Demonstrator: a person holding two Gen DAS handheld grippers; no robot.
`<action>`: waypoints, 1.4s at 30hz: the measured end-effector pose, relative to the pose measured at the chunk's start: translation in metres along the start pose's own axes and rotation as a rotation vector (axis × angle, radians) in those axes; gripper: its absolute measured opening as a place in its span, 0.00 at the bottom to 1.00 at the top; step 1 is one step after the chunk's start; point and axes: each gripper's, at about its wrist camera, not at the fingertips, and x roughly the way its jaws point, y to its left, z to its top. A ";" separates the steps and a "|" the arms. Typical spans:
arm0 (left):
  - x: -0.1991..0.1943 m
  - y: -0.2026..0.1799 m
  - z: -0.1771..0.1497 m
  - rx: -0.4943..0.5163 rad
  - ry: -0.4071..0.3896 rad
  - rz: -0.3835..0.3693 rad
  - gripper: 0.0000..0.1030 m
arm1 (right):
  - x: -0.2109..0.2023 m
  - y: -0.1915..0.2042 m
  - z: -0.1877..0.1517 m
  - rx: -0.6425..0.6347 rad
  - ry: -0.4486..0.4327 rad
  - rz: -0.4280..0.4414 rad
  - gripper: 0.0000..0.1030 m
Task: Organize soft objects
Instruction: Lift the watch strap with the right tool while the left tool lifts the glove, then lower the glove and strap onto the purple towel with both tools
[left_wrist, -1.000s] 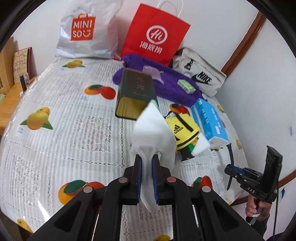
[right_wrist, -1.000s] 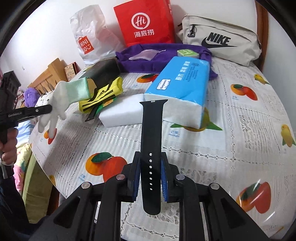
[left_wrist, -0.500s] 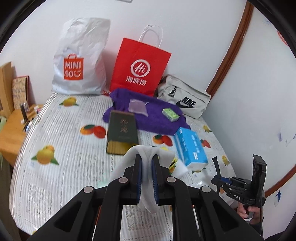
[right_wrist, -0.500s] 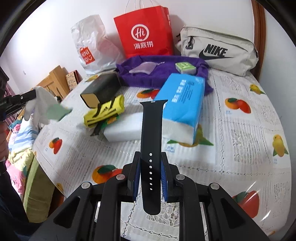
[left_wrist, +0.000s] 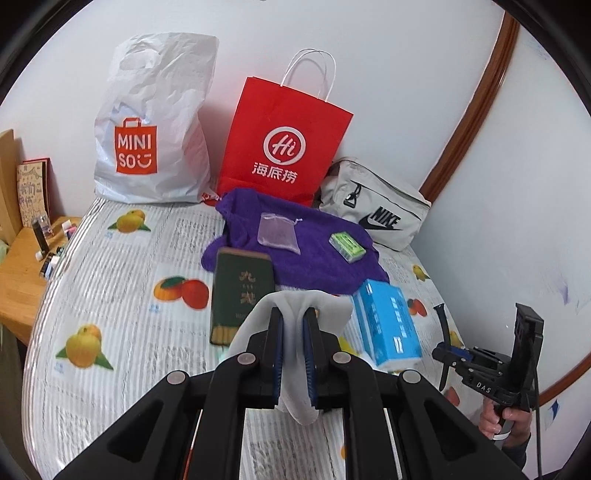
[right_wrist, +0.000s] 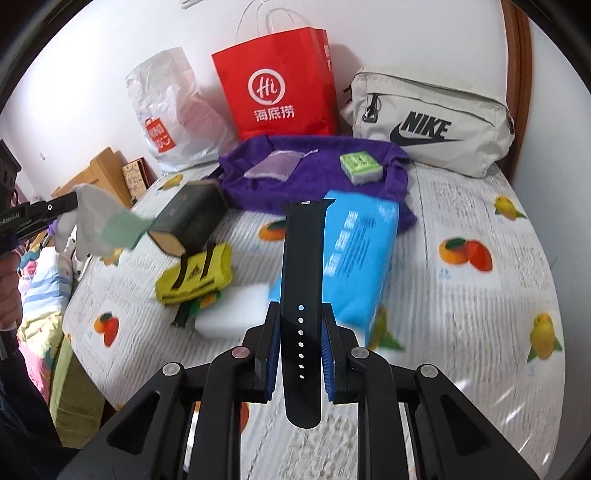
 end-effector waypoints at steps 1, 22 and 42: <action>0.004 0.000 0.006 0.001 0.000 0.004 0.10 | 0.002 -0.001 0.006 -0.001 -0.003 -0.002 0.19; 0.108 -0.002 0.105 0.043 0.049 0.038 0.10 | 0.081 -0.036 0.134 0.006 0.002 -0.031 0.19; 0.216 0.025 0.137 0.019 0.158 0.039 0.10 | 0.183 -0.066 0.177 -0.021 0.141 -0.094 0.19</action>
